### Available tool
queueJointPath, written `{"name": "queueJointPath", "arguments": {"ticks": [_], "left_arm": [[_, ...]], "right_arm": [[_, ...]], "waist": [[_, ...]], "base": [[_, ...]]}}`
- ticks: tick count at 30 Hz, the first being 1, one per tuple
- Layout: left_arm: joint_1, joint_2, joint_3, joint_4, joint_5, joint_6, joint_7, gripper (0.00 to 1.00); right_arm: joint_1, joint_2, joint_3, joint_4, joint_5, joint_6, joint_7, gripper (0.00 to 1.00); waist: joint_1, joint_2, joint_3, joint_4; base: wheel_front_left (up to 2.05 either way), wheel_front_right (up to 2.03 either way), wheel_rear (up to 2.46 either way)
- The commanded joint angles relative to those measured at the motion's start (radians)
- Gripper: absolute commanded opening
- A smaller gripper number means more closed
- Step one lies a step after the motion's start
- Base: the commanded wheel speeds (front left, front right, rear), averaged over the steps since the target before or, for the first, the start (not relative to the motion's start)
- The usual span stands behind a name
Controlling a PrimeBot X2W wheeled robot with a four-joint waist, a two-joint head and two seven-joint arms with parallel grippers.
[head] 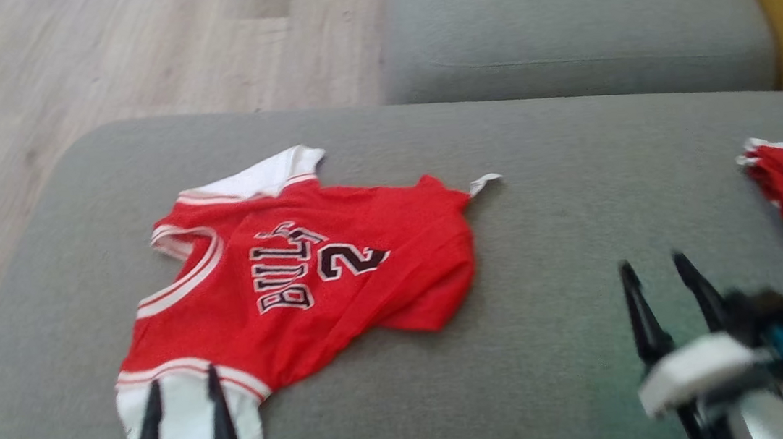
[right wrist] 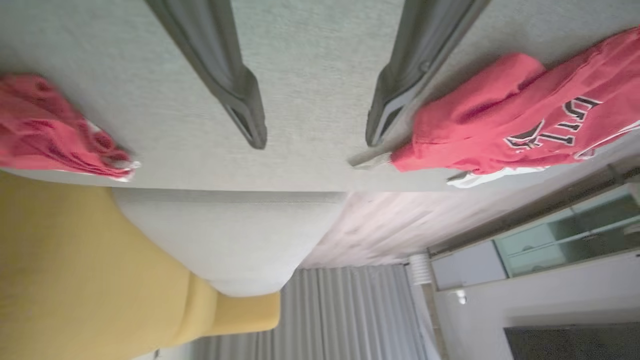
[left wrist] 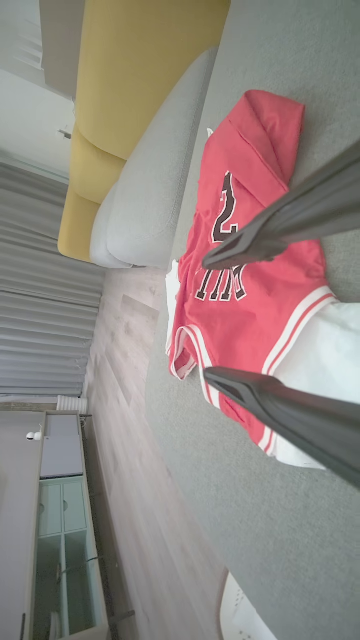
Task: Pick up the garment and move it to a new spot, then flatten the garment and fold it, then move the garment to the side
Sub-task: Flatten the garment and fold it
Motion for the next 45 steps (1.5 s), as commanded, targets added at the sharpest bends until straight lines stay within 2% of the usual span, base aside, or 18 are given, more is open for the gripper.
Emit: {"name": "queueJointPath", "arguments": {"ticks": [1,5,14,20,26,29,30,31,39,45], "left_arm": [[-0.072,-0.002,0.024,-0.024,0.012,-0.006,-0.006,1.00],[-0.091,-0.024,-0.005,-0.017,0.021,-0.016,-0.004,1.00],[-0.132,-0.048,-0.028,-0.005,0.033,-0.027,-0.005,1.00],[-0.152,-0.072,-0.029,0.010,0.037,-0.035,-0.012,1.00],[-0.163,-0.089,-0.021,0.026,0.045,-0.040,-0.018,1.00],[-0.164,-0.094,-0.014,0.034,0.048,-0.043,-0.019,1.00],[-0.164,-0.096,-0.013,0.036,0.049,-0.044,-0.020,1.00],[-0.165,-0.097,-0.011,0.038,0.050,-0.045,-0.020,1.00],[-0.162,-0.100,0.002,0.040,0.060,-0.050,-0.022,1.00],[-0.153,-0.095,0.012,0.034,0.066,-0.051,-0.022,1.00]], "right_arm": [[-0.099,-0.008,0.039,-0.019,-0.004,0.007,0.012,1.00],[-0.211,-0.008,0.060,0.060,0.002,0.007,0.053,1.00],[-0.443,-0.008,0.053,0.368,0.005,0.007,0.119,1.00],[-0.546,-0.008,0.056,0.549,0.007,0.007,0.137,1.00],[-0.597,-0.008,0.102,0.666,0.038,0.007,0.141,1.00],[-0.606,-0.008,0.143,0.690,0.070,0.007,0.127,0.42],[-0.607,-0.008,0.156,0.694,0.080,0.007,0.122,0.29],[-0.609,-0.008,0.171,0.696,0.090,0.007,0.115,0.00],[-0.625,-0.008,0.243,0.680,0.147,0.007,0.055,0.00],[-0.671,-0.018,0.233,0.651,0.144,0.007,-0.012,0.00]], "waist": [[0.0000,-0.0001,0.016,0.039],[0.0000,-0.0001,0.042,0.109],[0.0000,-0.0001,0.132,0.247],[0.0000,-0.0001,0.181,0.279],[0.0000,-0.0001,0.197,0.274],[0.0000,-0.0001,0.195,0.258],[0.0000,-0.0001,0.194,0.254],[0.0000,-0.0001,0.194,0.248],[0.0000,-0.0001,0.185,0.199],[0.0000,-0.0001,0.162,0.142]], "base": [[0.00,0.00,0.00],[0.00,0.00,0.00],[0.00,0.00,0.00],[0.00,0.00,0.00],[0.00,0.00,0.00],[0.00,0.00,0.00],[0.00,0.00,0.00],[0.00,0.00,0.00],[0.00,0.00,0.00],[0.00,0.00,0.00]]}}
